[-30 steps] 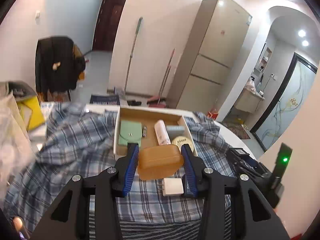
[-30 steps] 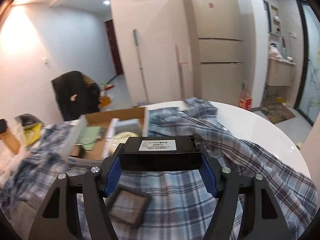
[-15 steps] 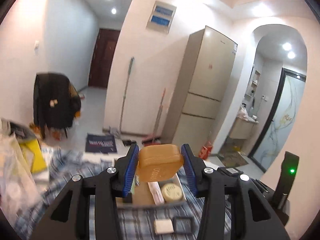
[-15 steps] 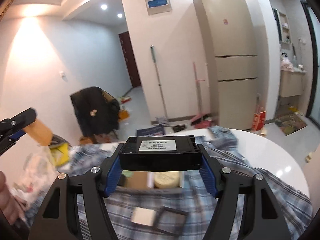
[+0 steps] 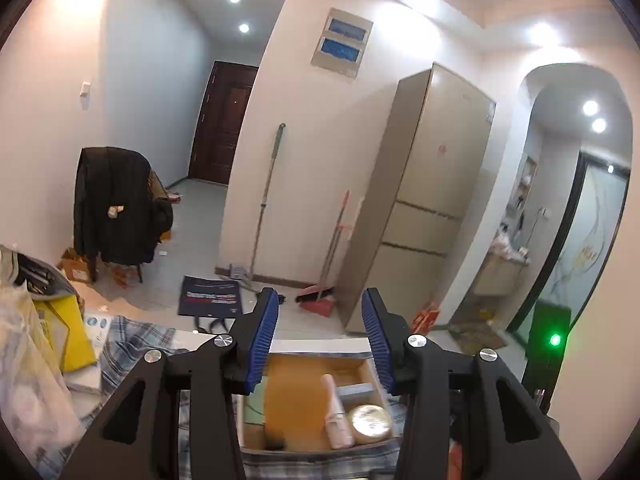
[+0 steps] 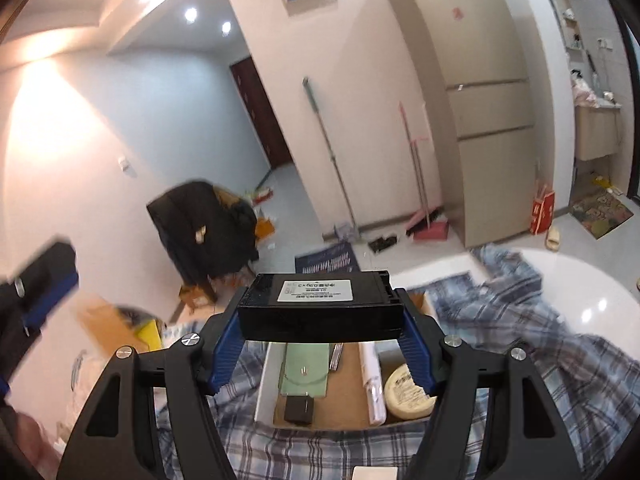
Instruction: Organize rigid objects
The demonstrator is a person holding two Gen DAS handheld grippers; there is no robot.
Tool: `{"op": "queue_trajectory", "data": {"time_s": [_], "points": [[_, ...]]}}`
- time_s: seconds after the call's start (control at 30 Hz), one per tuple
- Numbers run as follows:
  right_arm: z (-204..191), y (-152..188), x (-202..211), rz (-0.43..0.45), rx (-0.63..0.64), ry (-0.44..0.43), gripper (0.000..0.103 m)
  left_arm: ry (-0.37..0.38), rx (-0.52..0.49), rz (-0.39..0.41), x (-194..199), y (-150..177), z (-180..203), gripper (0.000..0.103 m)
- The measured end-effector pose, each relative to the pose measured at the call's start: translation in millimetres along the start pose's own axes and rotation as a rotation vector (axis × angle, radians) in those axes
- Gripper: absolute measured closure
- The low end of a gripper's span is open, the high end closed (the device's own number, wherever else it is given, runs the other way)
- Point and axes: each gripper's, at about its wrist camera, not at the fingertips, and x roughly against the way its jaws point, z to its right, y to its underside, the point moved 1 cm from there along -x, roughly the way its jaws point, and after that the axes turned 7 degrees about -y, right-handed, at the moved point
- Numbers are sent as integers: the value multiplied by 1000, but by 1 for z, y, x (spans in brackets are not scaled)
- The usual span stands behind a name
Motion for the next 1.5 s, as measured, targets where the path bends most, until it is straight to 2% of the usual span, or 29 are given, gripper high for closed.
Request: {"op": "queue_trajectory", "data": {"time_s": [0.17,0.27,0.4,0.47,0.6,0.77,0.9,1.1,1.33,1.43,1.5], "points": [[18,33,-63,-213,-26,28,35,-15,12,-79,-38,22,-17,57],[32,52,-88,-304,-55,46,35,-35,21,-144,-61,34,-27,62],[36,67,-107,-387,-72,-5,35,-42,23,-230,-91,49,-36,63],[35,74,-113,-416,-63,-4,35,-58,12,-265,-102,55,-39,64],[33,88,-125,-480,-66,-6,35,-43,-30,-328,-120,69,-35,65],[36,95,-135,-498,-49,28,35,-83,-83,-407,-141,85,-31,65],[32,96,-137,-508,-17,45,35,-103,-92,-436,-149,93,-34,65],[38,101,-143,-532,-23,80,35,-111,-82,-428,-146,89,-37,65],[42,104,-150,-570,-67,76,32,-114,-74,-420,-142,83,-40,65],[40,100,-144,-555,-74,70,31,-120,-78,-410,-138,80,-39,65],[38,90,-131,-514,-70,63,31,-114,-81,-388,-131,76,-37,65]]}}
